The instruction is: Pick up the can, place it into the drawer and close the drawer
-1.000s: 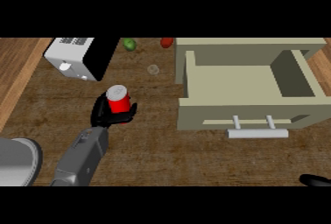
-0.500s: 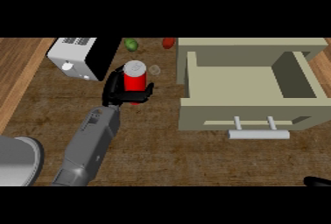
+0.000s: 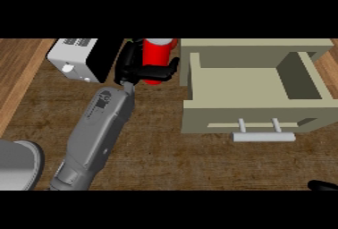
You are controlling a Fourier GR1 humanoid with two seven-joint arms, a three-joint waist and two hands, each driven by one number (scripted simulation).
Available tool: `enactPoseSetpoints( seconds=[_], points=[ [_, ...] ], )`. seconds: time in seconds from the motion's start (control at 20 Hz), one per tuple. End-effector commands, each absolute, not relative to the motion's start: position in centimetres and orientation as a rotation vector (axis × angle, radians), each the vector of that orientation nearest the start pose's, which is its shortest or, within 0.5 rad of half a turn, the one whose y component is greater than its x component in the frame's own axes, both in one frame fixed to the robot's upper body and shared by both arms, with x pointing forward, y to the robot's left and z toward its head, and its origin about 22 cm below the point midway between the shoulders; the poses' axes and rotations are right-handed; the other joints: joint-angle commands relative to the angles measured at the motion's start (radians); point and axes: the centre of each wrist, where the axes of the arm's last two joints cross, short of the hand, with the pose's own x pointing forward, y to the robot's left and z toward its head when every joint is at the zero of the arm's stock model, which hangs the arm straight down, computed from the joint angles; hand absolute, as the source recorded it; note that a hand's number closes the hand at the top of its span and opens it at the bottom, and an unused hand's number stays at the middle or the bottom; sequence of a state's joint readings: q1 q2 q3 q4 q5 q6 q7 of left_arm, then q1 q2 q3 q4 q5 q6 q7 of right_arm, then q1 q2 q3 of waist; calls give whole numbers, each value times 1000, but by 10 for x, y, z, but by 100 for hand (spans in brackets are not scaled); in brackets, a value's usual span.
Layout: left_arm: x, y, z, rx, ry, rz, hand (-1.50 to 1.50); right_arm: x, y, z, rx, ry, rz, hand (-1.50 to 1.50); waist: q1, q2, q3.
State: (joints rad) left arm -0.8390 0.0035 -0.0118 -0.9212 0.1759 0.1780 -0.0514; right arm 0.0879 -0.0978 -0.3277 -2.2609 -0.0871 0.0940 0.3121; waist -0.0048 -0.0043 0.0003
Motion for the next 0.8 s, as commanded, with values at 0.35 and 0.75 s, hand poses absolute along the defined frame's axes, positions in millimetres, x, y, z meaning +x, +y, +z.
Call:
enactPoseSetpoints(
  seconds=[0.35,0.75],
  points=[
    [417,47,199,-140,-1727,-163,150,159,-292,155,-278,-1877,-51,-150,-15,7,0],
    [423,11,245,-107,-1699,-192,150,165,-294,164,-278,-1881,-66,-150,-28,9,0]
  ],
)
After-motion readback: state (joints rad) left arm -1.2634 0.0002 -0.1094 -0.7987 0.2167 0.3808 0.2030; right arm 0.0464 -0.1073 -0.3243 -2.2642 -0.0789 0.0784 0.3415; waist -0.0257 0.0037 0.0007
